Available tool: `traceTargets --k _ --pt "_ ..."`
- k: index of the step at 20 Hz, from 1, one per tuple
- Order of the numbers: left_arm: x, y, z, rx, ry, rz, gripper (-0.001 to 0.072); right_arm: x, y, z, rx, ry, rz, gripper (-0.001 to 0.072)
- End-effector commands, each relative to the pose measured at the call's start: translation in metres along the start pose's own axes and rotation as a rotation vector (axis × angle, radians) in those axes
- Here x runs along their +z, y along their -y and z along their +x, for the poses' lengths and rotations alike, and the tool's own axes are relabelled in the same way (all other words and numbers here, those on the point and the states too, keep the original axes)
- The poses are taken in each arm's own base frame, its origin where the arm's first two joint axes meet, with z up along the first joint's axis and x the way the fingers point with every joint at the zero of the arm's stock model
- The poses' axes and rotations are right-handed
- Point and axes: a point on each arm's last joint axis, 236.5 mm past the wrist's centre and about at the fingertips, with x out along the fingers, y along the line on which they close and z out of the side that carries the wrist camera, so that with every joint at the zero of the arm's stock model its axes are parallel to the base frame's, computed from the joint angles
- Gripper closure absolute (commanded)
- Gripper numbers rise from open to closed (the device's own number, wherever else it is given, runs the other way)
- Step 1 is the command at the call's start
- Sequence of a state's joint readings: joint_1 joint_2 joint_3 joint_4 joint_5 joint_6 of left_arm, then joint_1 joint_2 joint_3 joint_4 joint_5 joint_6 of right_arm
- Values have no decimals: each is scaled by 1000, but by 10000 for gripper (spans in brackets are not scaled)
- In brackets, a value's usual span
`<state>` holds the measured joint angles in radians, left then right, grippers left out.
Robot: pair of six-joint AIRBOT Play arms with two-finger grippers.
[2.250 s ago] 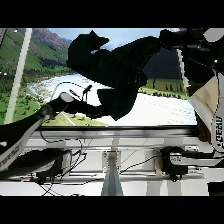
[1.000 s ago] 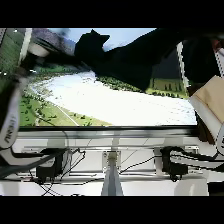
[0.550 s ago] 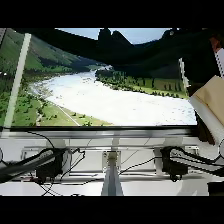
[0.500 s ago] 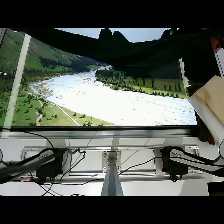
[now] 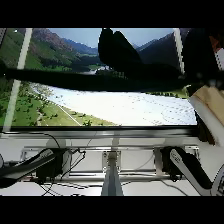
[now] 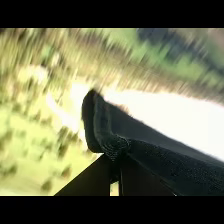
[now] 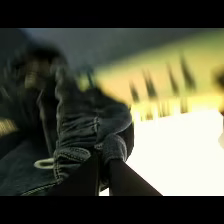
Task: Fold the clothes and pants, and hang the long-sleeved shirts on hangers.
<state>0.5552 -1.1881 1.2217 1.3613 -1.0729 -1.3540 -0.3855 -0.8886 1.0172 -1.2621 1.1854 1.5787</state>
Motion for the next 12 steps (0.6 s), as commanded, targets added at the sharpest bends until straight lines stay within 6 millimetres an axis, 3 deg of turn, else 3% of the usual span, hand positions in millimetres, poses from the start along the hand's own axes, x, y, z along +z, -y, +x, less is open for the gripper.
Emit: traceTargets --k 1,3,5,7,9,12 --pt "-104 -49 24 143 -256 18 685 -117 22 25 -24 -204 44 678" --pt "-147 -73 25 210 -382 27 685 -161 30 23 -43 -332 43 678" --pt "-170 -100 15 296 -470 59 685 -184 42 11 -98 -440 21 677" --pt "-174 -118 7 362 -498 89 685 -201 56 0 -149 -528 -19 678" --pt "-175 -122 5 375 -502 97 685 -222 68 -16 -187 -642 -85 677" --pt "-171 -130 4 409 -494 123 686 -225 89 -25 -271 -679 -127 678"
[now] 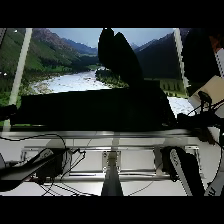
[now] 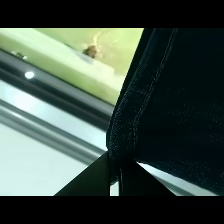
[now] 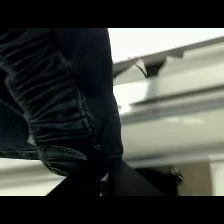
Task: Fold the clothes and pants, and hang the long-sleeved shirts on hangers.
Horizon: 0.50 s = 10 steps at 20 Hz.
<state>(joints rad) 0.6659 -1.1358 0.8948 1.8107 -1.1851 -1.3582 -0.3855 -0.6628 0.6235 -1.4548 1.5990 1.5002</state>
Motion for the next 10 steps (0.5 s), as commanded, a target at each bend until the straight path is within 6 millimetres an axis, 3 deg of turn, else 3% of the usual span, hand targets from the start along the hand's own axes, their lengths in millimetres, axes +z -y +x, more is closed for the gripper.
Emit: traceTargets --k 1,2,4,5,6,7,8,10 --pt "-5 -19 2 78 -15 30 685 -20 27 -1 -113 -84 -32 677" --pt "-4 -20 2 82 -13 32 685 -17 27 0 -113 -70 -33 616" --pt "-4 -20 2 82 -12 32 684 -11 26 0 -109 -42 -35 111" --pt "-3 -20 2 82 -7 32 666 -6 25 0 -107 -23 -37 41" --pt "-2 -20 2 82 -5 32 465 0 21 1 -88 2 -47 41" --pt "-2 -20 2 82 -5 32 148 9 10 1 -42 42 -95 42" --pt "-1 -20 2 82 -2 32 2 21 -7 1 21 94 -174 41" --pt "1 -15 2 61 7 22 10 52 -43 -8 152 249 -261 41"
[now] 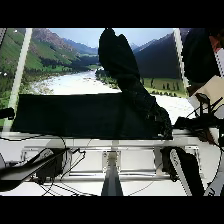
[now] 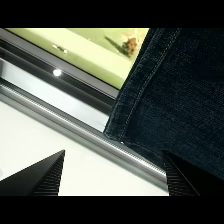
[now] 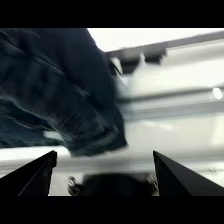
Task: Fold the clothes and pants, and hang the long-sleeved shirts on hangers.
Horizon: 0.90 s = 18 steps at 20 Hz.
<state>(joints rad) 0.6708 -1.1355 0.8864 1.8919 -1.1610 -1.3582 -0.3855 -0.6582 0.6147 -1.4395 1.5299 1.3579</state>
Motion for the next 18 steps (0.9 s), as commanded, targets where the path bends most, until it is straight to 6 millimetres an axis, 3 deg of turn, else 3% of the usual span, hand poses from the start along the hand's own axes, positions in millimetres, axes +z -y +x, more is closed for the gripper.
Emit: traceTargets --k 1,3,5,10,15,16,17,18 --pt "3 7 0 -31 13 -14 10 61 -49 -12 196 269 -110 36" --pt "8 14 -1 -54 30 -22 12 88 -76 -24 324 376 -110 18" --pt "12 18 -2 -58 42 -11 13 104 -83 -20 362 401 -90 17" --pt "23 36 -8 -64 74 51 13 125 -121 37 378 309 -175 14" --pt "38 47 -12 -62 128 85 14 140 -138 85 369 189 -168 27" --pt "40 50 -13 -63 134 93 14 146 -140 87 367 185 -174 62" --pt "42 52 -14 -64 140 101 14 153 -141 86 367 191 -176 178" --pt "45 56 -16 -65 149 112 14 161 -141 80 363 211 -187 343"
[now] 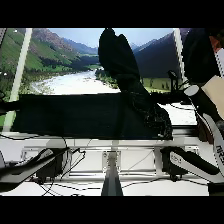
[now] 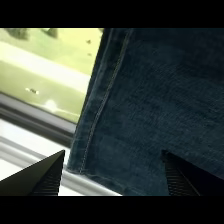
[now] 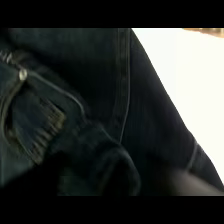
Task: Fold the clothes and pants, and hang the long-sleeved shirts on hangers.
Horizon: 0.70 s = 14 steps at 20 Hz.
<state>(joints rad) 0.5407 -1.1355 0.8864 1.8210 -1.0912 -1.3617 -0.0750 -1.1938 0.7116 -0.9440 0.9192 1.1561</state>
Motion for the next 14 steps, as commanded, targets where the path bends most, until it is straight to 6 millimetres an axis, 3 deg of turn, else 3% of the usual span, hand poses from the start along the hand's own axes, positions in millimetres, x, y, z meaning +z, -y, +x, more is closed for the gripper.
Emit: traceTargets --k 1,2,3,5,7,9,11,14 --pt "12 12 -3 -3 37 39 14 26 -4 4 -4 24 -35 492" --pt "16 17 -4 -6 49 57 14 36 -10 -4 3 41 -72 639" --pt "20 24 -5 -9 57 79 14 46 -18 -15 9 56 -104 677" --pt "27 42 -11 -19 76 133 14 67 -29 -47 -20 90 -193 677" --pt "36 61 -16 -31 101 155 15 87 -23 -91 -143 147 -265 678" --pt "47 87 -25 -55 141 176 15 105 1 -146 -347 245 -272 677" --pt "55 127 -34 -136 186 205 15 109 29 -203 -524 347 -213 677" --pt "63 189 -53 -294 255 222 15 76 81 -260 -694 349 -49 677"
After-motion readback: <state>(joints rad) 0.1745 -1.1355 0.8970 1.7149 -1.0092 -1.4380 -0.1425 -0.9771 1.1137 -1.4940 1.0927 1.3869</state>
